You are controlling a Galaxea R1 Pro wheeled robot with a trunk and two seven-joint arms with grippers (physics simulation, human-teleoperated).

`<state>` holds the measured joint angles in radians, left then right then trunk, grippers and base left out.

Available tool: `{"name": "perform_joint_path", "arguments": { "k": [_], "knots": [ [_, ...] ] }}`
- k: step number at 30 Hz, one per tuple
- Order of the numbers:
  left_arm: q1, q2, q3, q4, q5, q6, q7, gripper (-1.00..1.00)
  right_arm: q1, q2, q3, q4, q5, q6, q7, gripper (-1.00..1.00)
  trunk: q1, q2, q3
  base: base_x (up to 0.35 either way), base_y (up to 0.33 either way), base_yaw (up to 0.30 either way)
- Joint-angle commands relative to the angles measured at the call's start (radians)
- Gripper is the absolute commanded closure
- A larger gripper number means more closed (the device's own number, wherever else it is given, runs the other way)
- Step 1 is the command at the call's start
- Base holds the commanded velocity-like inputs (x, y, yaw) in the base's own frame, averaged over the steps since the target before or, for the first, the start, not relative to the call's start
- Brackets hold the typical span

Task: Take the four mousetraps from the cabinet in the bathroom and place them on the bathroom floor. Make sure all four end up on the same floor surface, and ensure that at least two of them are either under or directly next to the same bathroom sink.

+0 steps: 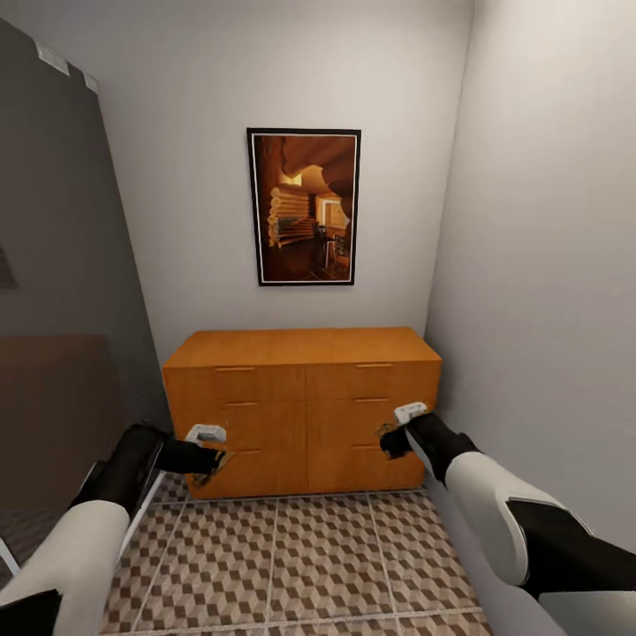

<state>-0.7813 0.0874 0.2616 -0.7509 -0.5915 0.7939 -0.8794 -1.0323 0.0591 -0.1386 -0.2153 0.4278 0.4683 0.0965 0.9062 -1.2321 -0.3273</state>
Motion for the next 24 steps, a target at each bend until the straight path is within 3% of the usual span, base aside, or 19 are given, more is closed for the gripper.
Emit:
{"name": "perform_joint_path", "arguments": {
  "k": [1,2,4,6,10,17,21,24],
  "knots": [
    [-0.001,-0.001,0.037,0.053,-0.004,-0.055,0.042,1.00,0.005,0.009,-0.008,0.030,0.000,-0.042,-0.032,1.00,0.000,-0.001,-0.001,0.000,0.000,0.000],
    [-0.001,-0.002,0.107,0.173,0.020,-0.172,0.170,1.00,0.010,0.022,-0.010,0.097,-0.015,-0.116,-0.071,1.00,0.000,-0.001,-0.001,0.000,0.000,0.000],
    [-0.001,-0.002,0.159,0.261,0.048,-0.256,0.277,1.00,0.012,0.029,-0.011,0.138,-0.023,-0.156,-0.085,1.00,0.000,-0.001,-0.001,-0.004,0.000,0.000],
    [-0.001,-0.001,0.197,0.336,0.079,-0.336,0.381,1.00,0.013,0.033,-0.011,0.172,-0.028,-0.188,-0.092,1.00,0.000,-0.001,-0.001,-0.064,0.000,0.000],
    [-0.001,-0.003,0.228,0.436,0.126,-0.444,0.532,1.00,0.014,0.035,-0.012,0.226,-0.032,-0.234,-0.097,1.00,0.000,-0.001,-0.001,-0.213,0.000,0.000],
    [-0.001,-0.002,0.238,0.494,0.145,-0.493,0.604,1.00,0.052,0.037,-0.012,0.246,-0.032,-0.253,-0.098,1.00,0.000,-0.001,-0.001,-0.312,0.000,0.000],
    [-0.001,-0.009,0.238,0.525,0.144,-0.498,0.609,1.00,0.078,0.057,-0.012,0.247,-0.032,-0.248,-0.098,1.00,0.000,-0.001,-0.001,-0.338,0.000,0.000],
    [-0.001,-0.012,0.238,0.576,0.148,-0.528,0.610,1.00,0.091,0.072,-0.012,0.248,-0.032,-0.246,-0.140,1.00,0.000,-0.001,-0.001,-0.345,0.000,0.000]
  ]
}}
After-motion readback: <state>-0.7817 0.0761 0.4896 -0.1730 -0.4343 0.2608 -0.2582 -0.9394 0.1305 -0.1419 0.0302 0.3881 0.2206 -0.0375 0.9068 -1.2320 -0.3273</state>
